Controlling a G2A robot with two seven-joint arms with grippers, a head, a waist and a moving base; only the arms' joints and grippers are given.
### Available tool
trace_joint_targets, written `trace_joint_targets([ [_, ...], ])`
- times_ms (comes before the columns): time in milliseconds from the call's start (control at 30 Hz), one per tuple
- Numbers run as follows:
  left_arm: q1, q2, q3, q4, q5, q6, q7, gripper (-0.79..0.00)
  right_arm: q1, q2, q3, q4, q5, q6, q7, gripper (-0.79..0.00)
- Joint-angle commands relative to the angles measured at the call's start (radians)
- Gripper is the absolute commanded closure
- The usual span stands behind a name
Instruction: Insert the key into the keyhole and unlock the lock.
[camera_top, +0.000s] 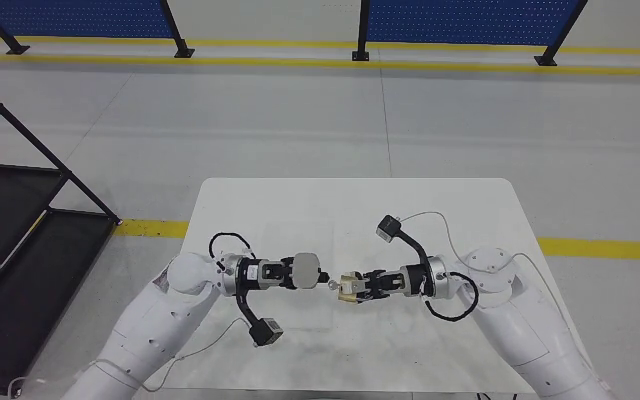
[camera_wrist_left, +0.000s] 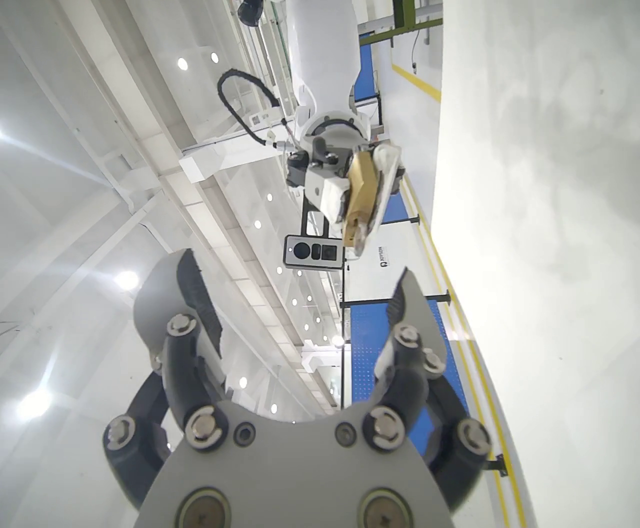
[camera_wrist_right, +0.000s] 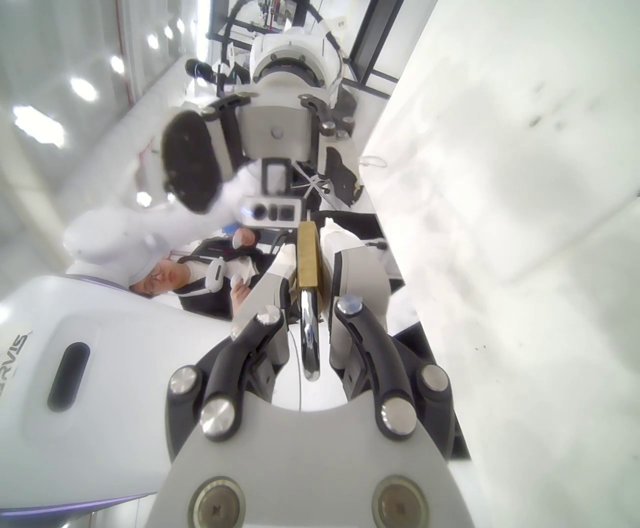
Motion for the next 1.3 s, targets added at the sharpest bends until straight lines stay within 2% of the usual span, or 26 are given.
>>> trace_joint_targets([
  [0,-0.009,0.001,-0.007,0.004,-0.077,-0.078,0.025,-0.785,-0.005,0.001,0.000,-0.003,-0.019,-0.005,-0.010,0.000],
  [133,-0.047,0.004,-0.001,0.048,-0.154,-0.308,0.052,-0.785,-0.012,0.003,0.001,-0.009,-0.050,-0.010,-0.040,0.000],
  [200,-0.061,0.001,0.008,0.078,-0.245,-0.424,0.049,-0.785,-0.013,0.003,0.002,-0.010,-0.053,-0.010,-0.043,0.000],
  [633,-0.062,0.000,0.010,0.084,-0.271,-0.460,0.035,-0.785,-0.013,0.003,0.002,-0.010,-0.053,-0.010,-0.043,0.000],
  [733,-0.073,0.001,0.007,0.090,-0.377,-0.643,-0.009,-0.785,-0.013,0.003,0.002,-0.010,-0.053,-0.010,-0.043,0.000],
  [867,-0.094,0.005,0.013,0.109,-0.489,-0.943,-0.083,-0.785,-0.013,0.003,0.002,-0.010,-0.053,-0.010,-0.043,0.000],
  [933,-0.097,0.008,0.016,0.126,-0.532,-1.065,-0.118,-0.785,-0.013,0.003,0.002,-0.010,-0.053,-0.010,-0.043,0.000],
  [1033,-0.092,0.007,0.021,0.148,-0.671,-1.190,-0.217,-0.785,-0.013,0.003,0.002,-0.010,-0.053,-0.010,-0.043,0.000],
  [1167,-0.109,0.012,0.062,0.109,-0.840,-1.334,-0.361,-0.785,-0.013,0.003,0.002,-0.010,-0.053,-0.010,-0.043,0.000],
  [1267,-0.120,0.024,0.111,0.154,-0.947,-1.335,-0.383,-0.785,-0.013,0.003,0.002,-0.010,-0.053,-0.010,-0.043,0.000],
])
